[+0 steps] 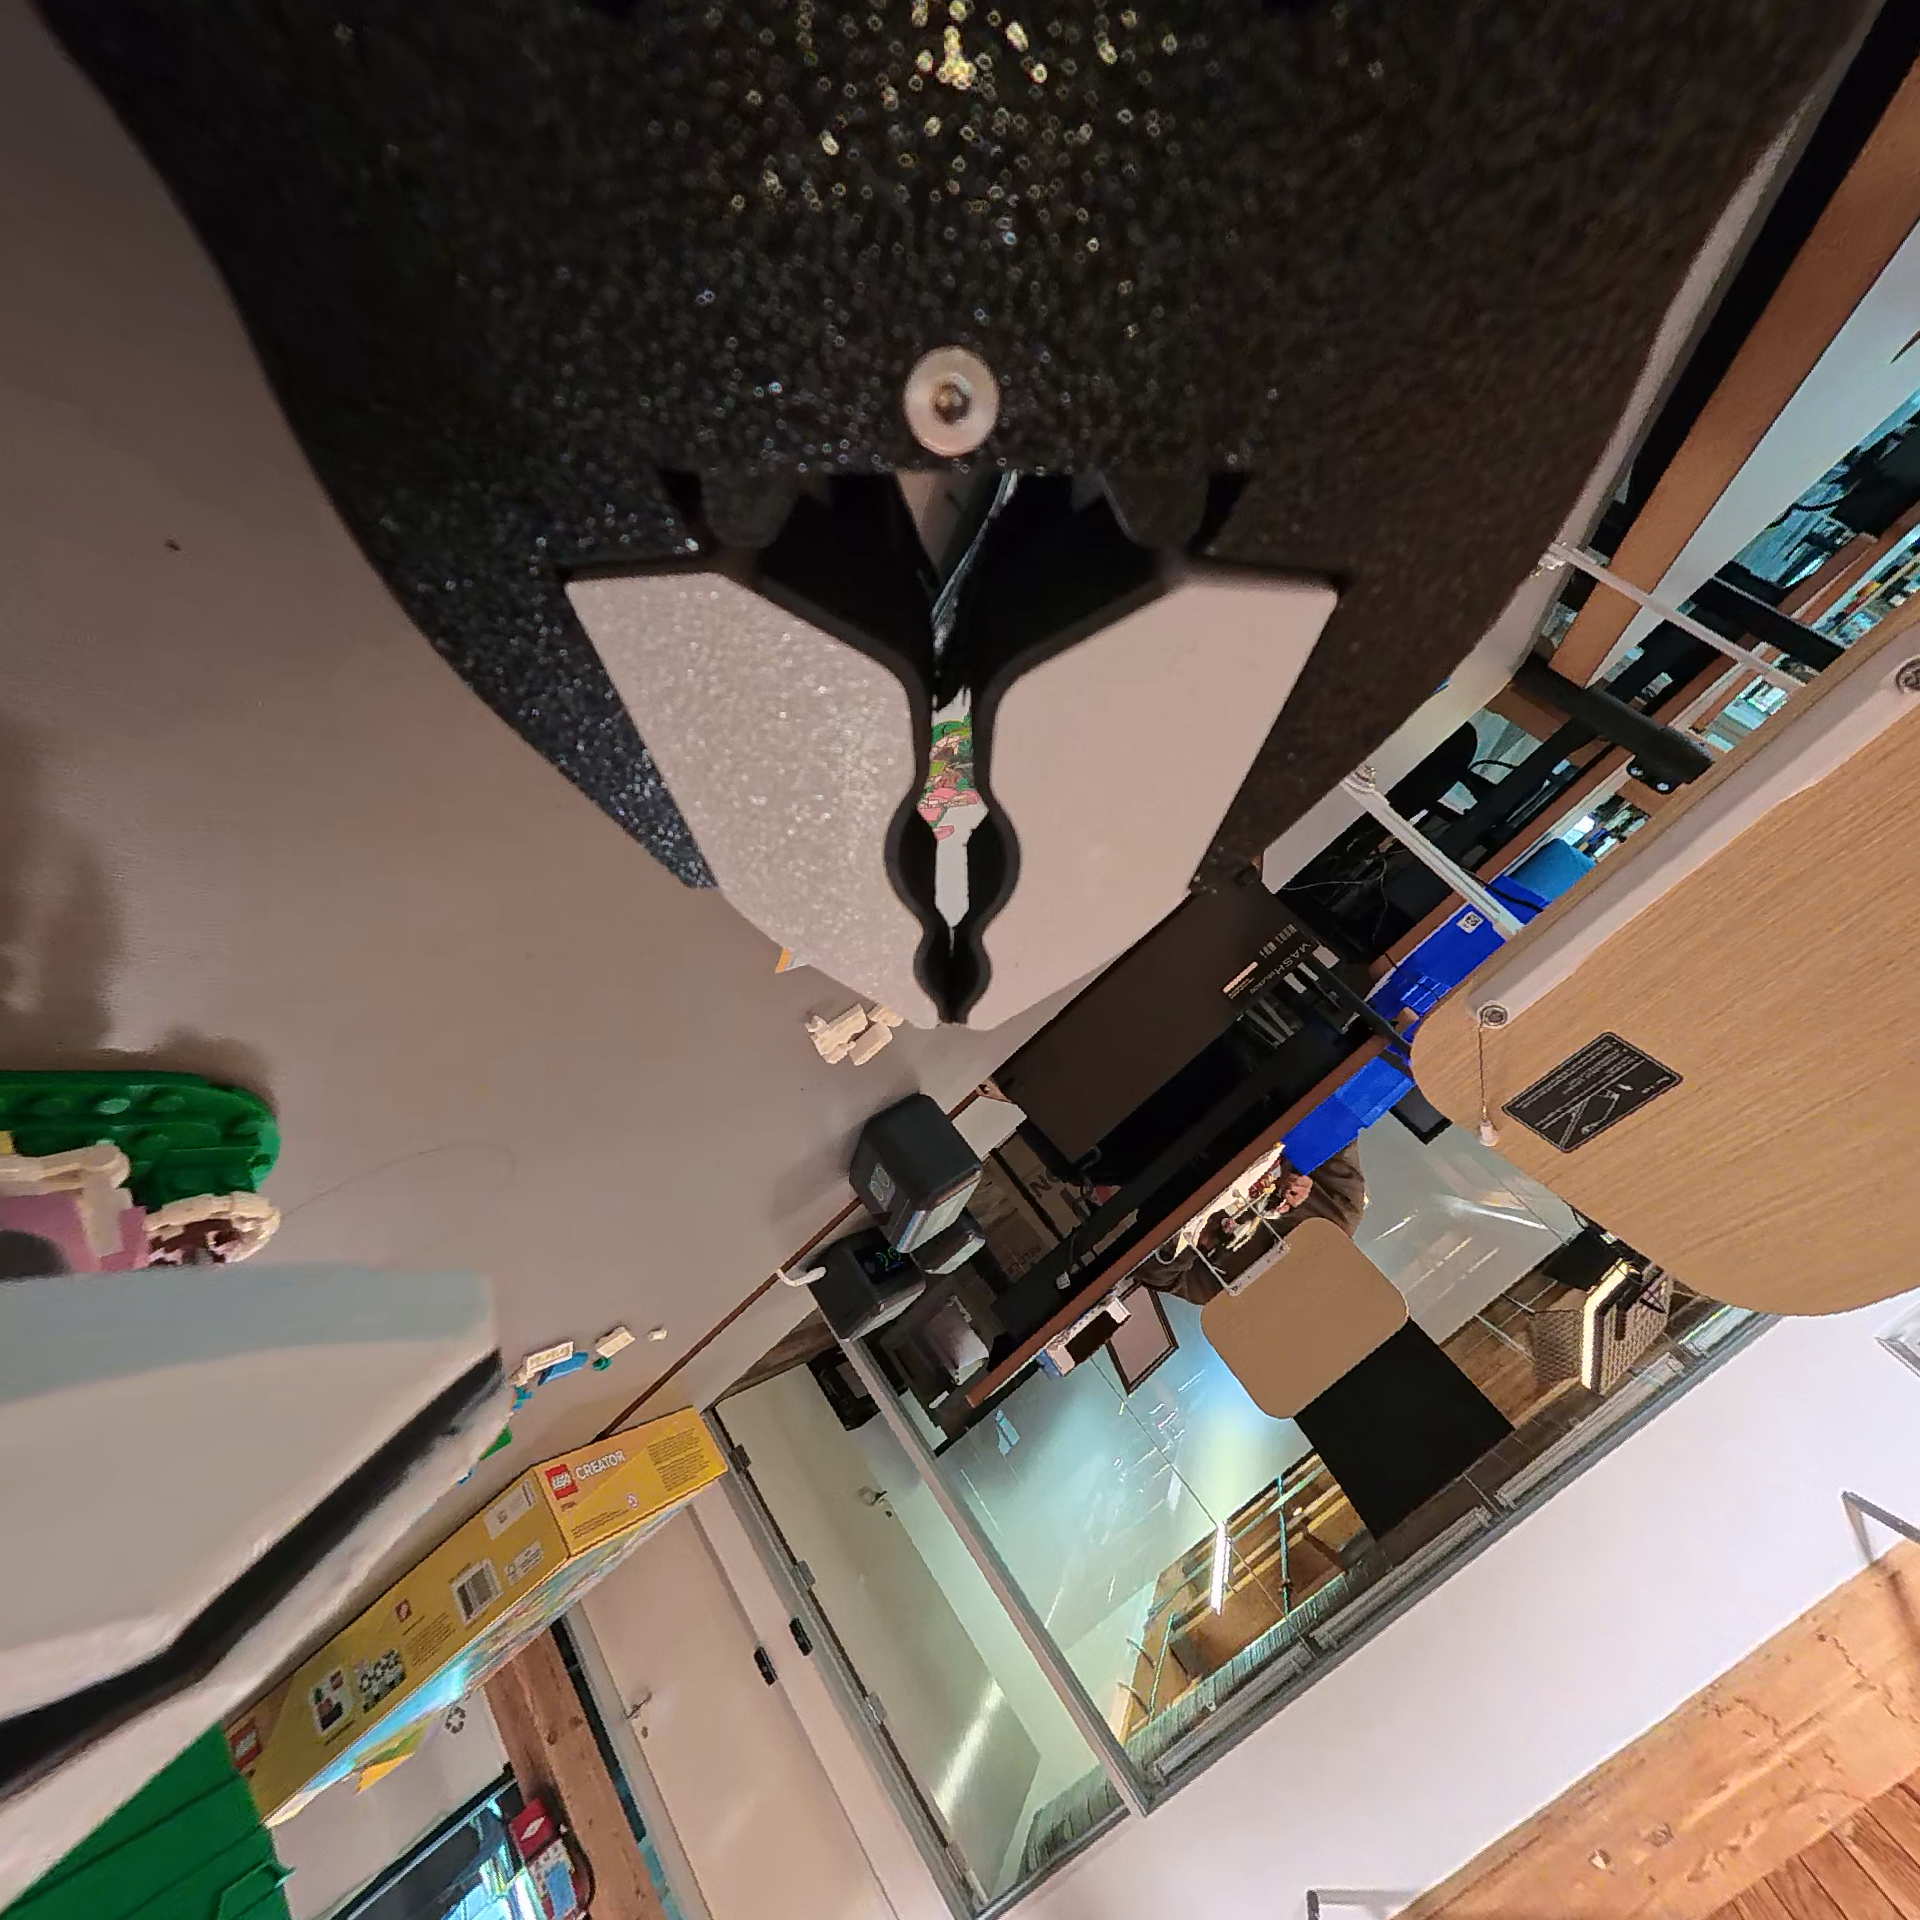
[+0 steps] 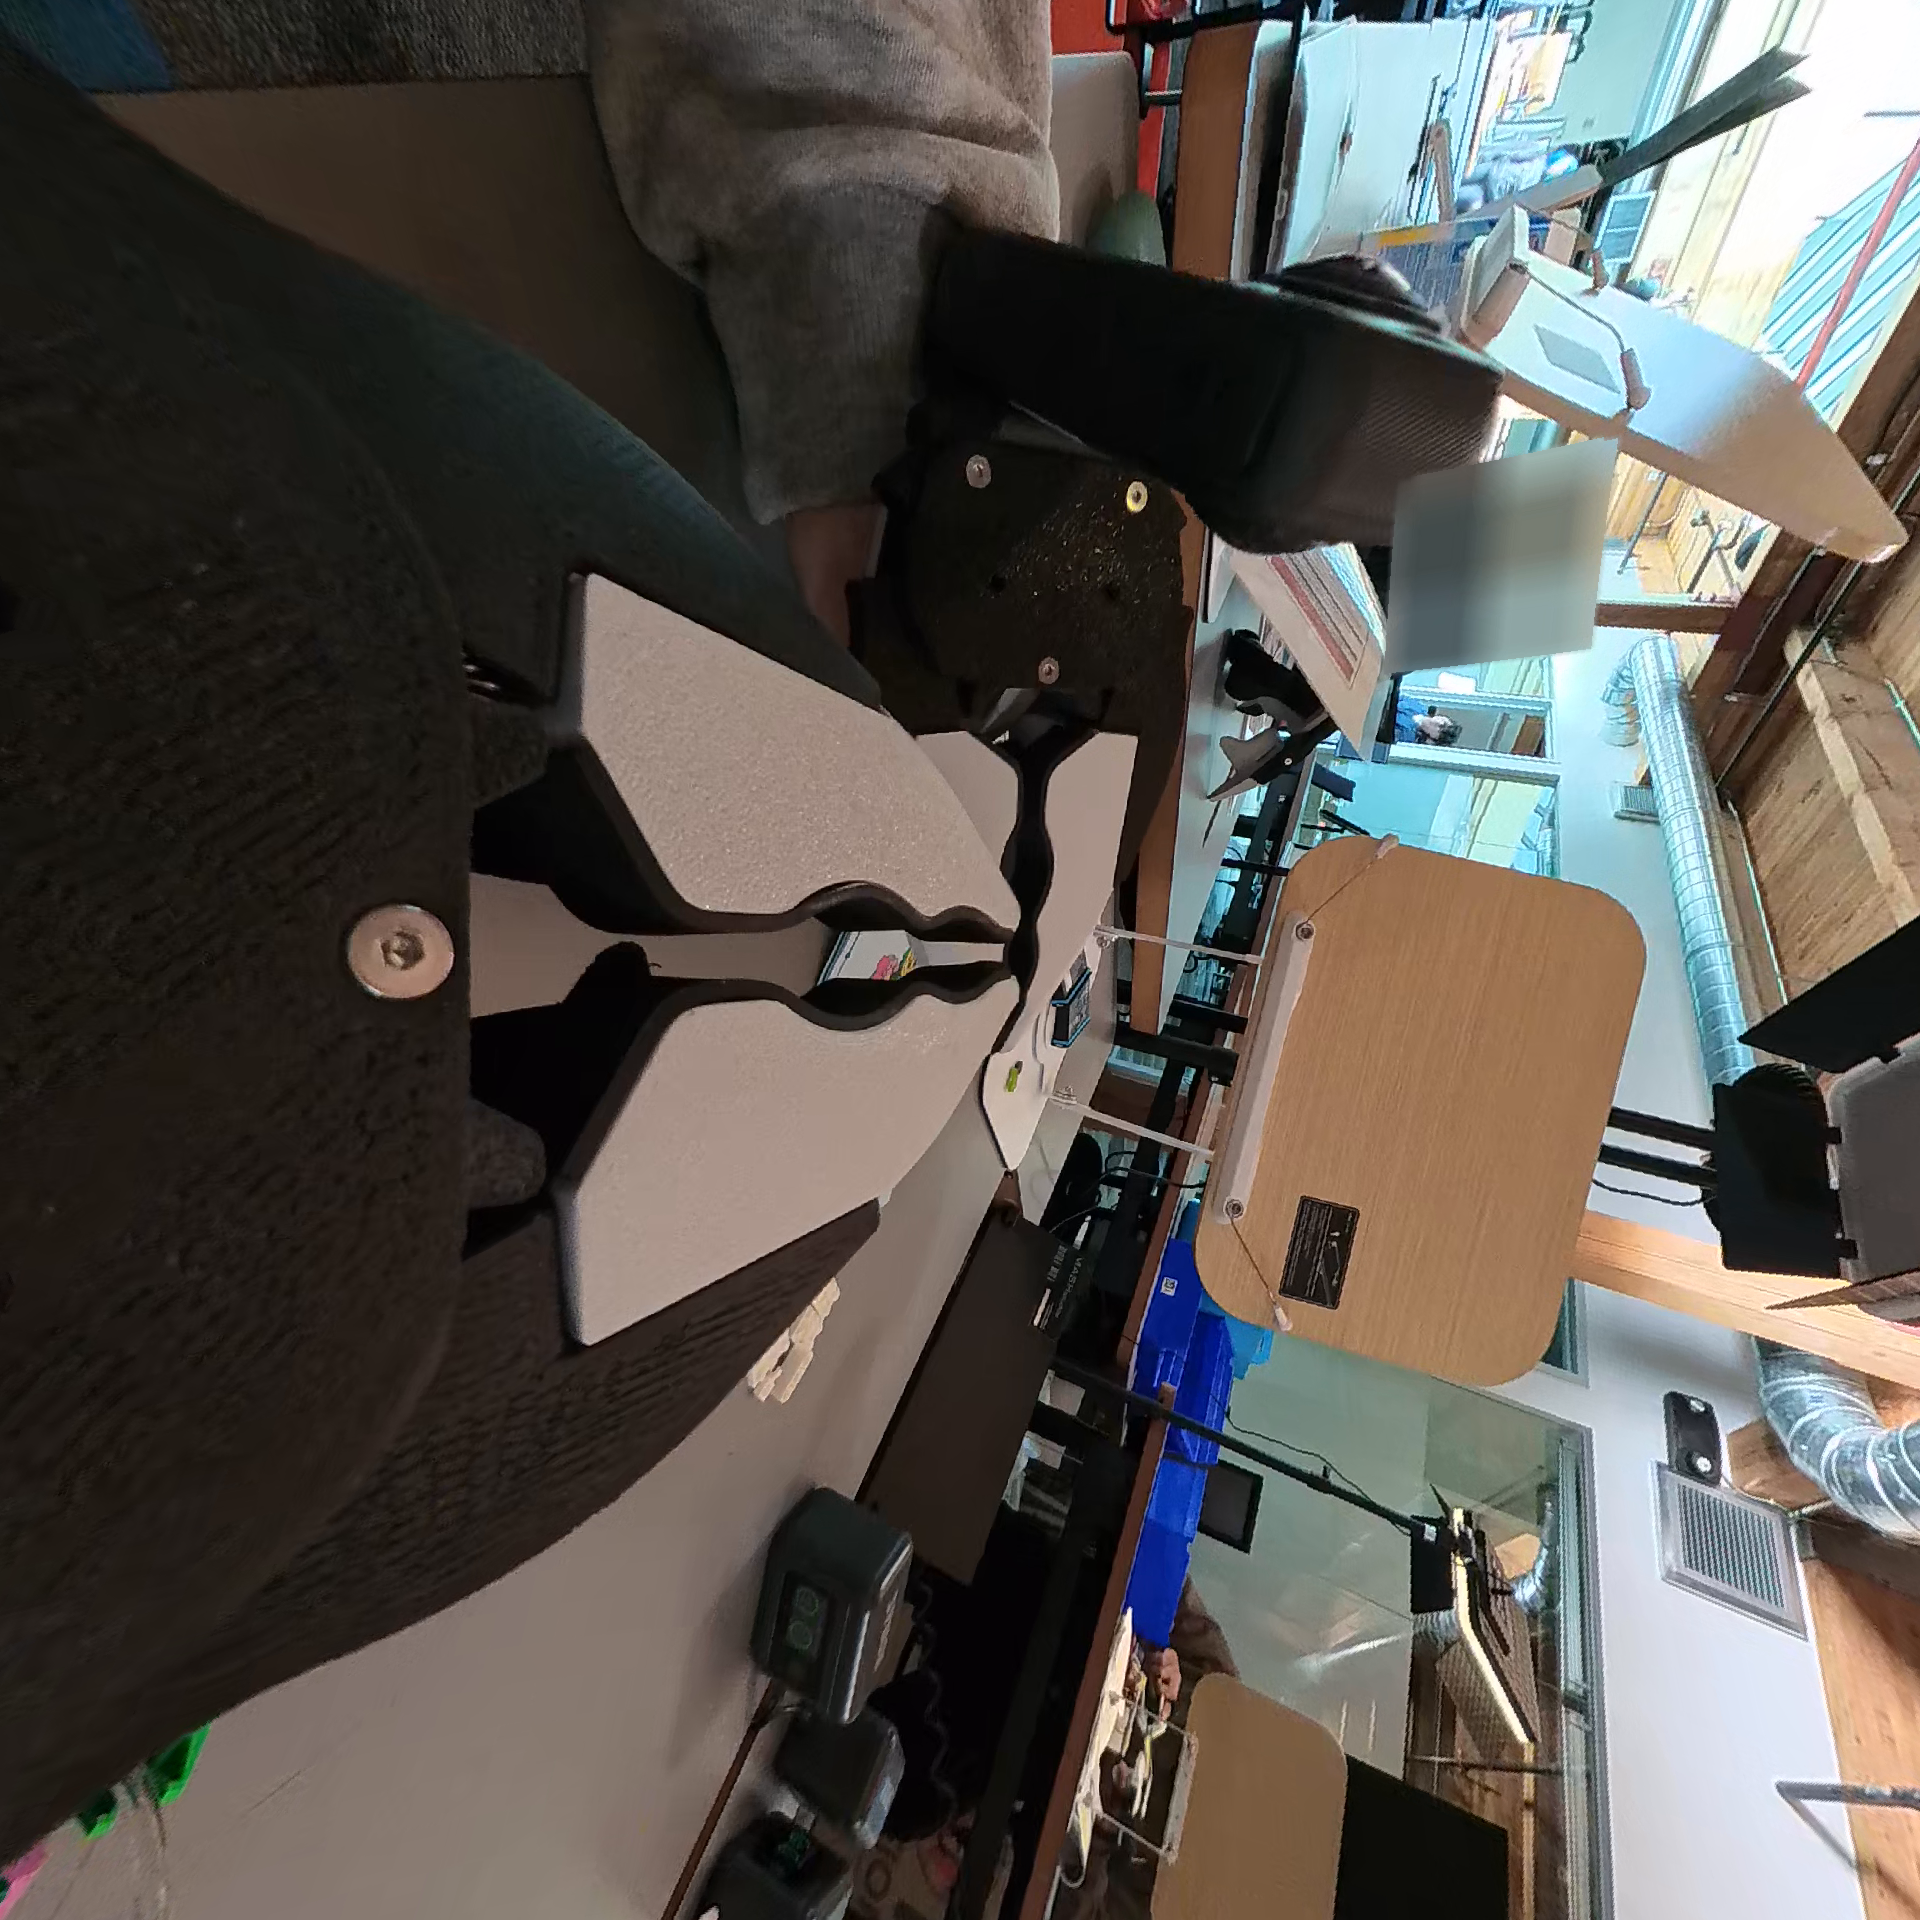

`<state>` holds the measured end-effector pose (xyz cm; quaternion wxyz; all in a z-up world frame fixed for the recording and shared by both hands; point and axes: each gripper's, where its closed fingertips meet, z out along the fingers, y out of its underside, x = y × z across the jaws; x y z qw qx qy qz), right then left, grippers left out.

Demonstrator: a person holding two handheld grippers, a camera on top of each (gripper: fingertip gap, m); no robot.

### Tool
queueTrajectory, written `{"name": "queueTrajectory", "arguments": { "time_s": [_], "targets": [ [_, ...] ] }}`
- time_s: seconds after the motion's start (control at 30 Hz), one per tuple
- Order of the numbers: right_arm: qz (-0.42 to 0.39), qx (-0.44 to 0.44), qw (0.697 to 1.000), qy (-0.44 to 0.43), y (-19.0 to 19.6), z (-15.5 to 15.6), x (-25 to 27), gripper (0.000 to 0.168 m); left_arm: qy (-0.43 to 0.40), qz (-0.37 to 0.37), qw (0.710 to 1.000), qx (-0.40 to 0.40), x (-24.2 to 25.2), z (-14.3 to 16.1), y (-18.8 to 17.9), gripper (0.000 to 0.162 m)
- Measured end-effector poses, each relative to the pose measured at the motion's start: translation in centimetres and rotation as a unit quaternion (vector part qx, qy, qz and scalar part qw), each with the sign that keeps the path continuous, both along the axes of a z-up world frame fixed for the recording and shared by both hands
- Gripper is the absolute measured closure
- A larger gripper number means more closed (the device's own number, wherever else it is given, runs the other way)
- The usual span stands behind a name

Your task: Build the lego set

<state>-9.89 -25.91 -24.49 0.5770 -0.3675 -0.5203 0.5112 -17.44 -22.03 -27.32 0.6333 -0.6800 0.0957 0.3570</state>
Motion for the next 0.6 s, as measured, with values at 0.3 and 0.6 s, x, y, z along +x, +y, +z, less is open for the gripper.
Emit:
{"name": "queueTrajectory", "arguments": {
  "time_s": [0.3,0.6],
  "targets": [
    [0.126,-0.026,0.989,0.071,-1.9,3.0,3.2,0.162,0.007,0.006,1.0,-0.002,-0.2,-0.1,0.0,0.162],
    [-0.136,0.004,0.975,-0.177,19.1,2.0,12.0,0.157,0.011,0.003,1.0,0.0,0.1,0.0,0.1,0.162]
  ]
}}
